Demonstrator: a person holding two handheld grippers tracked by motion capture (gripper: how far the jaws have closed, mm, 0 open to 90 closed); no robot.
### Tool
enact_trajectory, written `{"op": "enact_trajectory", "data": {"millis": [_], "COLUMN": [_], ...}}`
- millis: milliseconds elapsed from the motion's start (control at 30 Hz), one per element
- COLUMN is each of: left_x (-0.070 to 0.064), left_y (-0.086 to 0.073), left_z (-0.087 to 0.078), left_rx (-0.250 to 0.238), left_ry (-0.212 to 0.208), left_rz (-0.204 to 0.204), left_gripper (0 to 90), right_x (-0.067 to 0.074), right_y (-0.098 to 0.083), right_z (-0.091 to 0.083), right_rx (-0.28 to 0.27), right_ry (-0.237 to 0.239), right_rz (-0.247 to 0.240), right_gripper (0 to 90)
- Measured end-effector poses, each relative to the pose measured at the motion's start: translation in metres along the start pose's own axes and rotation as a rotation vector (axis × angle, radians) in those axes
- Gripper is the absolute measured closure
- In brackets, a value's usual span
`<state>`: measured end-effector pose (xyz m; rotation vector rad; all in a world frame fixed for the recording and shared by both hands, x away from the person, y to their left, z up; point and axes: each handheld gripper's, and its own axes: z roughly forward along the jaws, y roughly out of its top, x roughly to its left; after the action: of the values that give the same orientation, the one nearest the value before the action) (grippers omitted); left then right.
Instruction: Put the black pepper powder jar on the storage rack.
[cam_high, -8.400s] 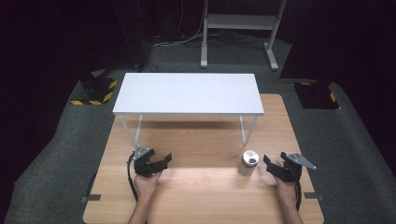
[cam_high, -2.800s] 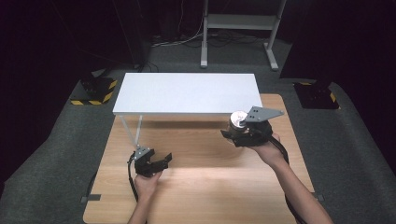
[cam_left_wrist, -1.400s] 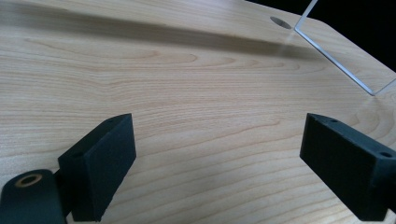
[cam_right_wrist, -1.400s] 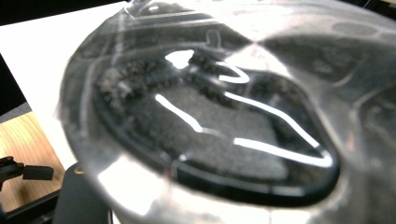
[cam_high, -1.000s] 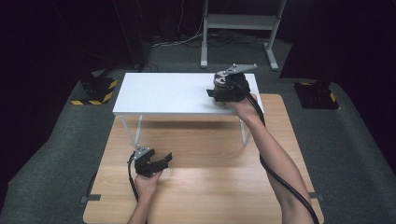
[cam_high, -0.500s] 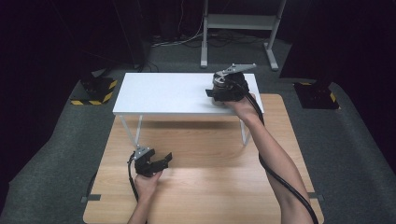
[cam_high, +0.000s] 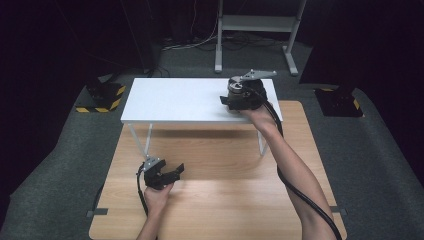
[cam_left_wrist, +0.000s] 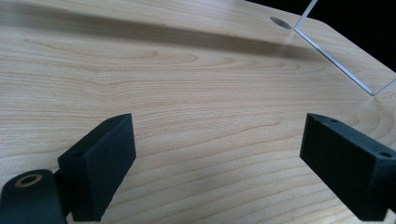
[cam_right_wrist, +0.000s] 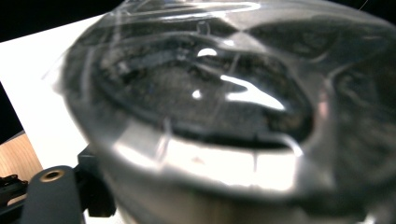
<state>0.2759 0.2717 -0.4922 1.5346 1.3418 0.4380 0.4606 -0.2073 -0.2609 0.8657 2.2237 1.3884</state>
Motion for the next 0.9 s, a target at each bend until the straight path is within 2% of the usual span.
{"op": "enact_trajectory", "data": {"millis": [300, 333, 533, 700, 900], "left_x": [0.000, 0.000, 0.000, -0.001, 0.000], "left_y": [0.001, 0.001, 0.001, 0.001, 0.001], "left_z": [0.000, 0.000, 0.001, 0.001, 0.001], "left_rx": [0.006, 0.009, 0.010, 0.010, 0.010], "left_ry": [-0.003, -0.003, -0.007, -0.010, -0.014], "left_rz": [0.009, 0.013, 0.016, 0.020, 0.023], "left_gripper": [10.3, 10.3, 9.8, 9.6, 8.6], "right_x": [0.009, 0.011, 0.007, 0.009, 0.016], "right_y": [-0.014, -0.020, -0.037, -0.059, -0.100], "right_z": [-0.013, -0.018, -0.041, -0.063, -0.093], "right_rx": [-0.013, -0.022, -0.065, -0.104, -0.124], "right_ry": [-0.021, -0.031, -0.029, -0.015, 0.004], "right_rz": [-0.044, -0.060, -0.056, -0.056, -0.056], "right_gripper": [8.5, 7.6, 5.9, 5.6, 5.7]}}
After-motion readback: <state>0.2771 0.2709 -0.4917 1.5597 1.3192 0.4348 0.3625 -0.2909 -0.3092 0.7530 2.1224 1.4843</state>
